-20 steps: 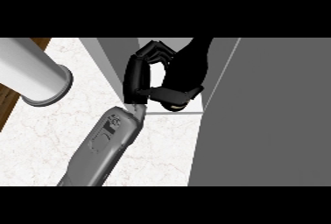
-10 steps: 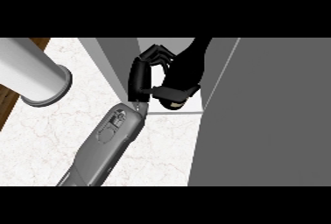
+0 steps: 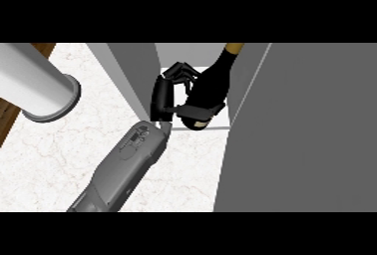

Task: Pick up the wine, place it into the cabinet and close the cabinet

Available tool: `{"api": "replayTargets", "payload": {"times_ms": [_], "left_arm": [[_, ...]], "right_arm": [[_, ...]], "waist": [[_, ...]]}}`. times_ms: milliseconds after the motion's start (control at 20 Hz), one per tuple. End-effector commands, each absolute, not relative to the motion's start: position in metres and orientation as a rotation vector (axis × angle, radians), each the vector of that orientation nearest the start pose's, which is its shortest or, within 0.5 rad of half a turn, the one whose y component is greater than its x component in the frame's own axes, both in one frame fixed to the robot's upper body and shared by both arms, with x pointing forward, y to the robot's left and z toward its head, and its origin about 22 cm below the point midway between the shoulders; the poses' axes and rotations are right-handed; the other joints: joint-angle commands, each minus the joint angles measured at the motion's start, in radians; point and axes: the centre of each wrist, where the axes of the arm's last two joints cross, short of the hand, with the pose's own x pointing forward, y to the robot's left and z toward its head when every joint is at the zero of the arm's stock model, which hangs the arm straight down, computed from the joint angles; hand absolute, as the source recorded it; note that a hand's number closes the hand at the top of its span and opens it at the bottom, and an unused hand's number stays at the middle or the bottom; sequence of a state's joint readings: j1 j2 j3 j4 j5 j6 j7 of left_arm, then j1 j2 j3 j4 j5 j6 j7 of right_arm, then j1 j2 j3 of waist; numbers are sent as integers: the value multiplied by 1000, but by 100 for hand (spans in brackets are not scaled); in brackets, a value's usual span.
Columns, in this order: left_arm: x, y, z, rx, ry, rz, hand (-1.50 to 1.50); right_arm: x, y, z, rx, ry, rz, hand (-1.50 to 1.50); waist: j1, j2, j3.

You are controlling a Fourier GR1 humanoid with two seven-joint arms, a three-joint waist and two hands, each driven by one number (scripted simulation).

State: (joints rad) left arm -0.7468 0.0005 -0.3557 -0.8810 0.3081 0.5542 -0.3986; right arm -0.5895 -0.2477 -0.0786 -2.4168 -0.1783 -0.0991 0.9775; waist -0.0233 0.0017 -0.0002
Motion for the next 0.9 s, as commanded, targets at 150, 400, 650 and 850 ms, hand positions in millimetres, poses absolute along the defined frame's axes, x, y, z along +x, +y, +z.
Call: {"api": "replayTargets", "payload": {"times_ms": [150, 400, 650, 850], "left_arm": [[373, 79, 3, 136, -1885, -131, 150], [369, 78, -8, 168, -1881, -117, 150], [383, 97, -15, 156, -1901, -28, 150], [390, 106, -18, 133, -1916, 32, 150]], "right_arm": [[169, -210, 296, 217, -1993, 277, -150], [154, -209, 289, 232, -1980, 274, -150], [157, -218, 288, 227, -2005, 295, -150], [174, -209, 292, 215, -2000, 274, -150]], "waist": [[-9, 5, -1], [-18, 3, -1], [-23, 8, 0], [-19, 11, -1]]}}
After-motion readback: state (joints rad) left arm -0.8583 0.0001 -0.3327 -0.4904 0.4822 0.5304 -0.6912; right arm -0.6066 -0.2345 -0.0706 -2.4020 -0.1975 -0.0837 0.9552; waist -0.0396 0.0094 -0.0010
